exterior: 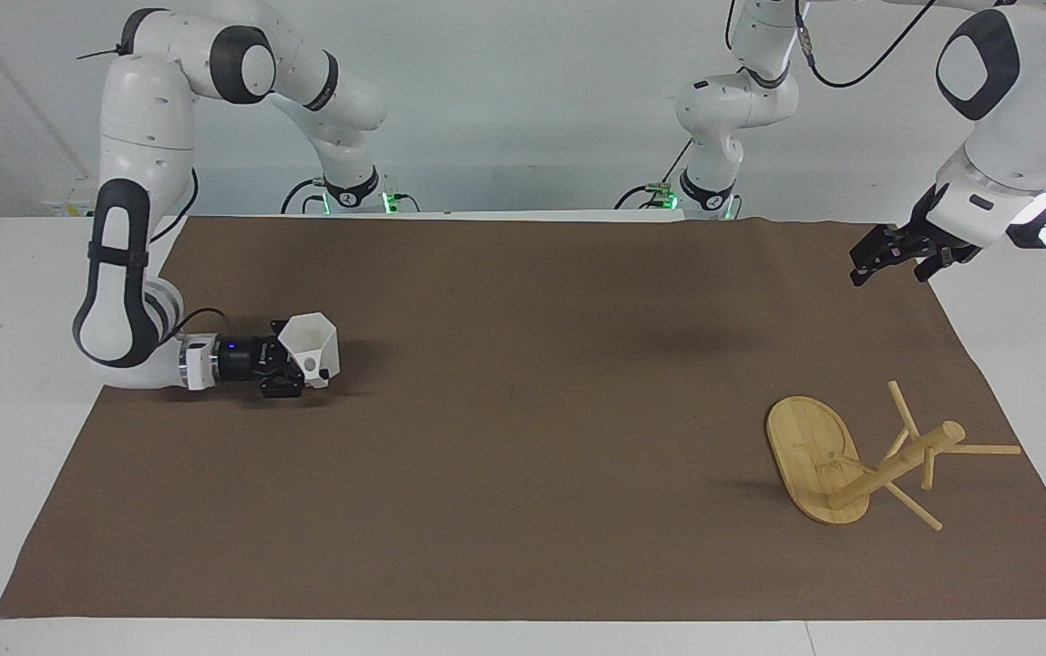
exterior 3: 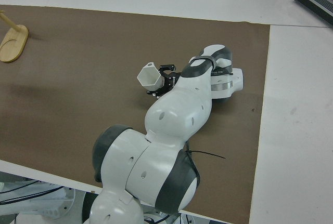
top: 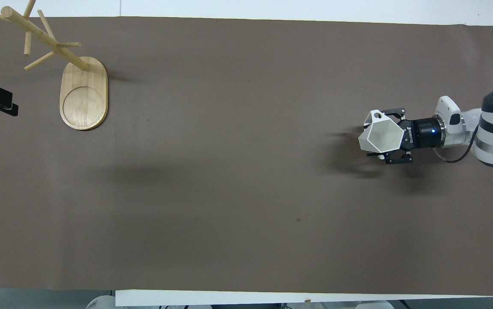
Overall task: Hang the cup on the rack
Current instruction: 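Lift the white cup with the right gripper toward the table center, then carry the cup toward the rack while the left gripper reaches the cup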
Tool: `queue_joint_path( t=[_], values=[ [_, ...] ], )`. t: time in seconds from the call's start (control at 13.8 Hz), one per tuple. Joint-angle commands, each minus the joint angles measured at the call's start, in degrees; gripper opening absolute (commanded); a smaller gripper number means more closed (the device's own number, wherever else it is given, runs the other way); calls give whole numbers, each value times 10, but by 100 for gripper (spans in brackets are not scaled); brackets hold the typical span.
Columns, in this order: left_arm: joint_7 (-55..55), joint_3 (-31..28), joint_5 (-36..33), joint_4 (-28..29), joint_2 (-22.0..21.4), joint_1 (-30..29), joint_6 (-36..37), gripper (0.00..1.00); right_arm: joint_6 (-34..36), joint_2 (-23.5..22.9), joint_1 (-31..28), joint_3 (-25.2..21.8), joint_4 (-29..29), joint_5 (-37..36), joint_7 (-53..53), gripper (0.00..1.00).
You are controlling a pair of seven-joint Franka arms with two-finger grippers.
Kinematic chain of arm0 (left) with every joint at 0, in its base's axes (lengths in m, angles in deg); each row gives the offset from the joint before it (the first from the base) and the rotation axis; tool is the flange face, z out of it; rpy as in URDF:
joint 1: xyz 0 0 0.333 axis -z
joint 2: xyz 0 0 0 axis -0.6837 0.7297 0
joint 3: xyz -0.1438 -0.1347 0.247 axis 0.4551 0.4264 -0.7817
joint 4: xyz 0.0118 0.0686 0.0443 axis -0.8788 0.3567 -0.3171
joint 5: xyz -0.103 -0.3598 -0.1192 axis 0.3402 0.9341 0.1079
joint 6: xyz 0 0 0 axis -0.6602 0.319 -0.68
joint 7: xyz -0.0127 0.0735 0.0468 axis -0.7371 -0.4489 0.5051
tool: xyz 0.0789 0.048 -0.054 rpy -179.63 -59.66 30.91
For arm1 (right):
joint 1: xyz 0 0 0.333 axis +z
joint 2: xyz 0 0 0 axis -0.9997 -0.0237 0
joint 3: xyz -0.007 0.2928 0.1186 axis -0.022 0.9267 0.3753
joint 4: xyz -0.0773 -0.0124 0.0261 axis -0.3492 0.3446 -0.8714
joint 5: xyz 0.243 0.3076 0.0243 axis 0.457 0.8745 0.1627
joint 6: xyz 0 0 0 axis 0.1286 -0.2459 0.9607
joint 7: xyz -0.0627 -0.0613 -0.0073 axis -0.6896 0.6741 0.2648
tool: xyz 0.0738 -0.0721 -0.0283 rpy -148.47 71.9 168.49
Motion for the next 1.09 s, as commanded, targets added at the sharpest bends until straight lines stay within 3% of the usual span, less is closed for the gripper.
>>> queue_joint_path(
  t=[0.0, 0.29, 0.51, 0.73, 0.87, 1.02],
  values=[
    [6, 1, -10, 8, -13, -7, 48, 100, -52, 28, 86, 0, -23, 106, -41, 21],
    [78, 1, -10, 12, -28, 7, 62, 100, -175, 25, 236, -1, -25, 300, -79, 21],
    [167, 2, -9, 30, -37, 70, 48, 100, -248, 26, 331, -1, -28, 422, -93, 21],
    [267, 3, -7, 45, -36, 140, 5, 100, -324, 27, 412, -1, -25, 498, -93, 21],
    [332, 2, -7, 43, -27, 187, -28, 100, -415, 34, 444, 0, -20, 517, -52, 21],
    [377, 2, -7, 45, -14, 212, -53, 100, -449, 41, 474, 0, -19, 549, -43, 21]
  ],
)
